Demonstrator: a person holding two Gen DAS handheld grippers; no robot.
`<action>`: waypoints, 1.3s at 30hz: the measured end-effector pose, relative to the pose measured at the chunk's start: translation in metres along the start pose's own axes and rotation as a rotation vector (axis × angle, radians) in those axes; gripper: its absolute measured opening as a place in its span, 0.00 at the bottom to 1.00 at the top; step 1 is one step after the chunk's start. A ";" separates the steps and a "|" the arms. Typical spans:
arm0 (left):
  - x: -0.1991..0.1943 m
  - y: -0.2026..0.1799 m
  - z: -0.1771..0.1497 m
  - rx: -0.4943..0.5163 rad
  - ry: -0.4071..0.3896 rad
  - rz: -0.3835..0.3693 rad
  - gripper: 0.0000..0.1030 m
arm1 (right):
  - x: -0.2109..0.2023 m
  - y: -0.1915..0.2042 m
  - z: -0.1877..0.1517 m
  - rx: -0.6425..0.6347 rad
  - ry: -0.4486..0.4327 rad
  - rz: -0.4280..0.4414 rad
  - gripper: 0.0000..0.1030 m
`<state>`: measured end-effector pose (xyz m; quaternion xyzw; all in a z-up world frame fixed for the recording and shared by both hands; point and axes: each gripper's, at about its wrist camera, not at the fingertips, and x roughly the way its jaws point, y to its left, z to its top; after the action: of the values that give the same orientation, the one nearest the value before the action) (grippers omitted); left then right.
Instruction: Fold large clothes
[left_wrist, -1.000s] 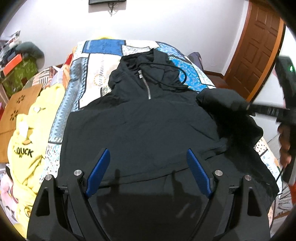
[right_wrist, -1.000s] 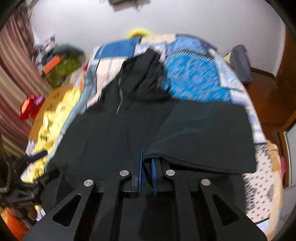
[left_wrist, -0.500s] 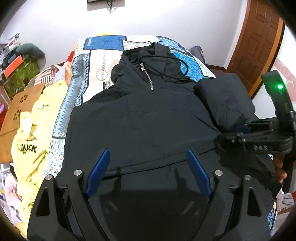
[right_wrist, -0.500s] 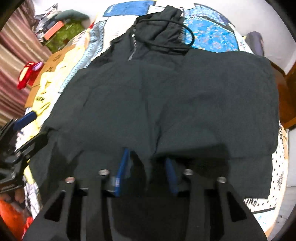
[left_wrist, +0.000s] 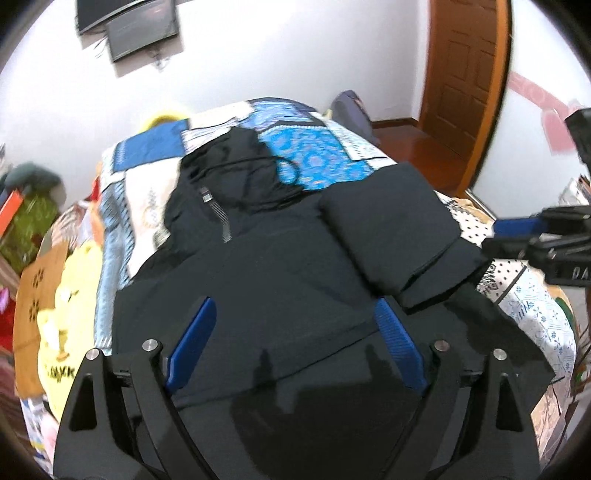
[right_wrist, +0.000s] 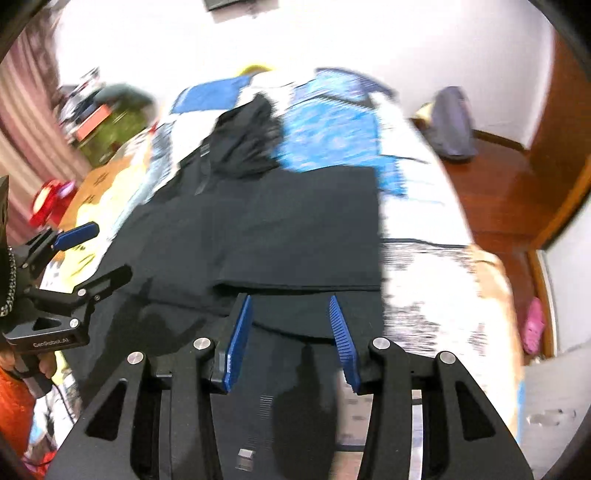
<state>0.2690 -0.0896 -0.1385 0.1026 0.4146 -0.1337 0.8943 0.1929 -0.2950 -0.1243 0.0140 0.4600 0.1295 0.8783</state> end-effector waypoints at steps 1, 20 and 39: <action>0.005 -0.009 0.006 0.021 0.003 -0.006 0.86 | -0.002 -0.010 -0.002 0.018 -0.009 -0.017 0.39; 0.136 -0.130 0.023 0.479 0.120 0.082 0.86 | 0.065 -0.093 -0.021 0.211 0.107 -0.022 0.39; 0.062 -0.010 0.081 -0.042 -0.114 -0.038 0.05 | 0.072 -0.069 -0.006 0.165 0.111 0.029 0.39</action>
<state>0.3625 -0.1321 -0.1357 0.0683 0.3676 -0.1474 0.9157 0.2416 -0.3448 -0.1955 0.0857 0.5170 0.1046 0.8452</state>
